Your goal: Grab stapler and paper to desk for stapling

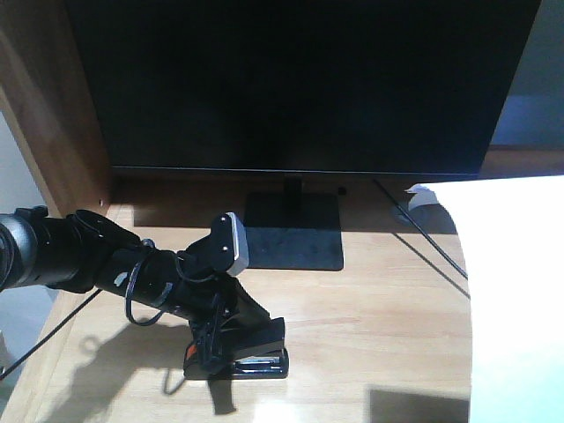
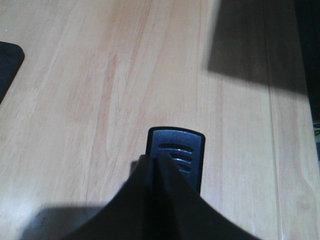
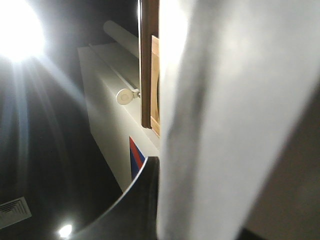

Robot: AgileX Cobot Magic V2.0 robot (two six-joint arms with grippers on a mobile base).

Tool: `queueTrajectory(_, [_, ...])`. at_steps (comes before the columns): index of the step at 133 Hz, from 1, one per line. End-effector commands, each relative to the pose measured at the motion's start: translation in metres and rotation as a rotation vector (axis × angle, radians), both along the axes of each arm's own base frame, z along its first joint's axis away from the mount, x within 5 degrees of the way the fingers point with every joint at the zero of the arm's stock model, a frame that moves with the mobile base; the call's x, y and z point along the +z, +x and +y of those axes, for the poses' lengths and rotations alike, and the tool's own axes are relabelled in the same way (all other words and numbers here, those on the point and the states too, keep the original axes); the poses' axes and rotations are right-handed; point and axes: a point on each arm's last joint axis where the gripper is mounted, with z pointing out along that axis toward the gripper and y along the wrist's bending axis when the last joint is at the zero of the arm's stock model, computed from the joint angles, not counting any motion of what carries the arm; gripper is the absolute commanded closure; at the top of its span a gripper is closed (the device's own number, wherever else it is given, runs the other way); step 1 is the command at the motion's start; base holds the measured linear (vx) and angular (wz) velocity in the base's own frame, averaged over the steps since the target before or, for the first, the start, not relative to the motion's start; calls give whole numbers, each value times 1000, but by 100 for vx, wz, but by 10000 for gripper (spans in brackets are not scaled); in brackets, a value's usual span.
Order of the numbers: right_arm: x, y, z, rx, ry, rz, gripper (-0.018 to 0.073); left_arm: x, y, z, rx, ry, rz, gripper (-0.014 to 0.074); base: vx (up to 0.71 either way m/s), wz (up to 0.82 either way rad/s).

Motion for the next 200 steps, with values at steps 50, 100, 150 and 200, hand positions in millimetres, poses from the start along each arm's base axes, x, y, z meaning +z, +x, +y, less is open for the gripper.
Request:
queueTrajectory(50, [8, -2, 0, -10, 2, -46, 565, 23, 1, -5, 6, -76, -31, 604, 0, 0])
queueTrajectory(100, [8, -2, 0, -10, 3, -48, 565, 23, 1, -5, 6, -76, -31, 604, 0, 0])
queueTrajectory(150, [9, -3, 0, -9, 5, -53, 565, 23, 1, -5, 6, -76, -31, 604, 0, 0])
queueTrajectory(200, [8, 2, -5, -52, 33, -4, 565, 23, 1, -5, 6, -76, -31, 604, 0, 0])
